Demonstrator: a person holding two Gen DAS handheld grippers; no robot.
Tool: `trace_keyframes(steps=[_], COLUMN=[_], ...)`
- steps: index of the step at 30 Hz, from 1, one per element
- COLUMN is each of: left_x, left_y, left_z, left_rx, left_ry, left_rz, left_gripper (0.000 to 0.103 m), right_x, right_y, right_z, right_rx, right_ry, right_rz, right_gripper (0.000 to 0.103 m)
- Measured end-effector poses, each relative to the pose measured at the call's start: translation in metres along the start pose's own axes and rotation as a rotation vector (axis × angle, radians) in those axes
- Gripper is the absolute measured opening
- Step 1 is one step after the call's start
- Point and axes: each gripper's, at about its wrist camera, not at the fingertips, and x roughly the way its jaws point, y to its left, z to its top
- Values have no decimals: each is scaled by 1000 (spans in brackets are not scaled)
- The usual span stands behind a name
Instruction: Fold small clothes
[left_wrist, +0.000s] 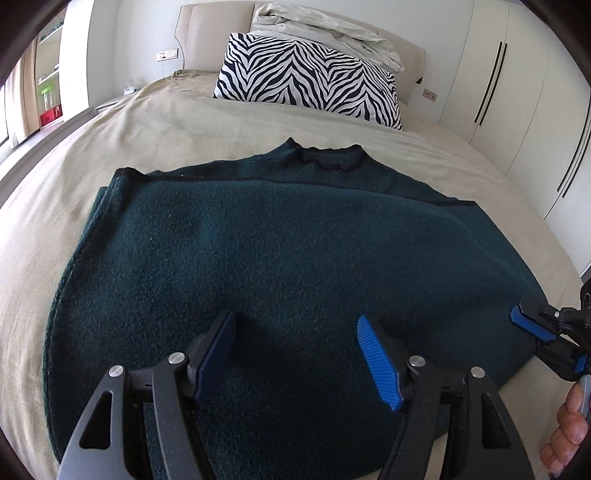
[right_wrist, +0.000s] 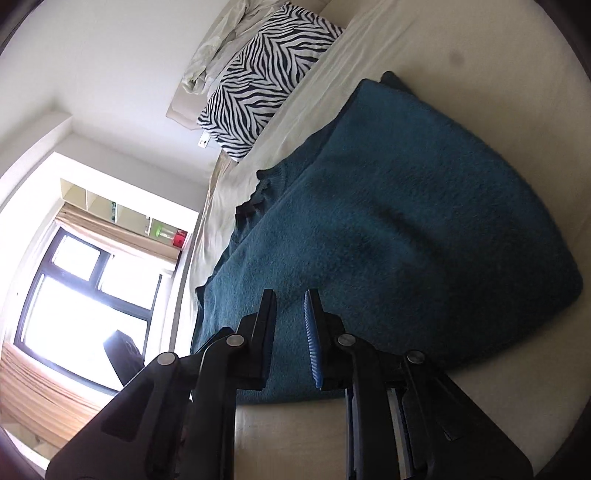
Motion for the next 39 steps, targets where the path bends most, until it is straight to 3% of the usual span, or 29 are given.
trace_keyframes(steps=[3,5,9,13,15,16,18,22,26,31,39], left_x=[-7,-12,-22,-41,-48,-48,-46,-41,-21,20,23], left_y=[11,20,35,41,41,40,33,9,-8,-8,-16], left_z=[-1,-6,-16,-19,-15,-12,-4,16,32,34,15], left_rx=[10,20,13,-46,-78,-90,-89,-52,-50,-101,10], left_ry=[1,-1,-8,-34,-51,-53,-52,-72,-36,73,31], left_rz=[11,9,20,58,32,24,3,-42,-94,-101,-69], left_gripper=[70,70,70,69,69,69,69,69,70,70,70], right_x=[25,25,-18,-90,-124,-137,-152,-135,-90,-66,-62], right_y=[-6,-24,-48,-79,-85,-88,-86,-68,-59,-55,-69], right_z=[1,5,13,12,6,1,-8,-18,-25,-32,-29], right_rx=[7,62,134,229,249,269,290,258,307,373,440], right_ry=[101,91,-59,-207,-259,-280,-309,-228,-133,-156,-198], right_rz=[-32,12,-28,-88,-147,-155,-123,-60,-86,-38,-34], right_gripper=[16,15,15,17,36,57,61,61,61,61,58])
